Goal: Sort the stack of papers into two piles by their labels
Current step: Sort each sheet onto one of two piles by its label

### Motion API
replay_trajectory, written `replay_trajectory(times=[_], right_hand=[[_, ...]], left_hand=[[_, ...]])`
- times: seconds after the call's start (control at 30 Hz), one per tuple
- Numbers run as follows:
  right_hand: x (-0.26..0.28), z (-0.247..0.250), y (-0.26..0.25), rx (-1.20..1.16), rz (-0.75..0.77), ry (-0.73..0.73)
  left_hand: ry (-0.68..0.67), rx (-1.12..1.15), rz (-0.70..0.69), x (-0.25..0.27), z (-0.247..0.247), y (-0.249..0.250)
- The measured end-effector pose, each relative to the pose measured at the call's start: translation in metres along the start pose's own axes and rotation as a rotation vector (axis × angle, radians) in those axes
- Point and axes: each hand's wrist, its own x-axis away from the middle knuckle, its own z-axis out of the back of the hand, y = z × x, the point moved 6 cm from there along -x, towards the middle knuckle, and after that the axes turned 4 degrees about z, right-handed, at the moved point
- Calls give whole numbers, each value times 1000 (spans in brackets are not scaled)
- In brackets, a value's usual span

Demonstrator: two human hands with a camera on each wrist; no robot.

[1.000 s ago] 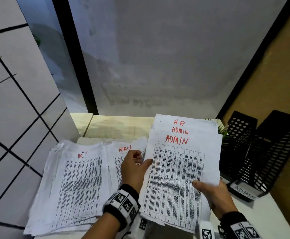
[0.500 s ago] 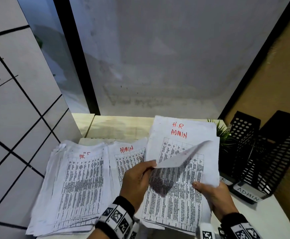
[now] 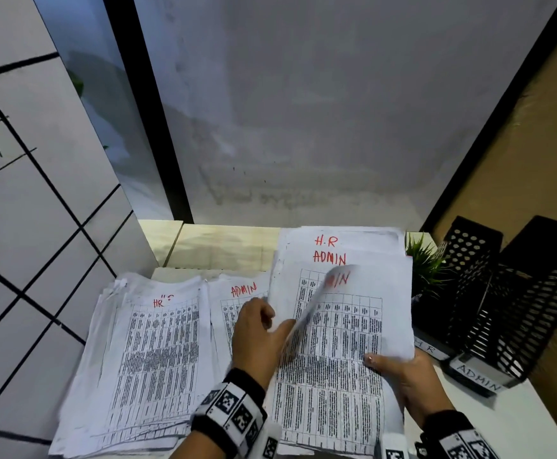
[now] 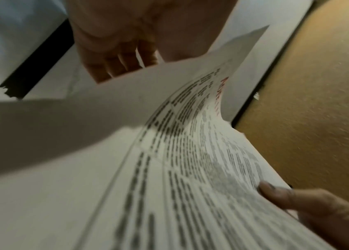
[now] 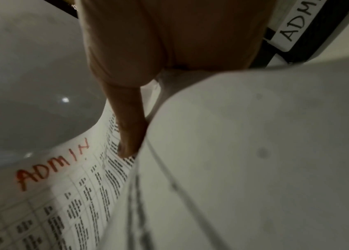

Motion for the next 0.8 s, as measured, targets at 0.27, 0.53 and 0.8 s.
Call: replay_trajectory(times=[0.27,0.53,0.8], right_hand=[[0,0,2,4,-24,-12],[4,-2,-4,3,-52,-2],[7,-10,-12,27,-35,-48]], left_hand=[[9,-89,48,-2,-1,-11],[104,125,99,-2,4,-15],[31,133,-79,13,-2,-12]])
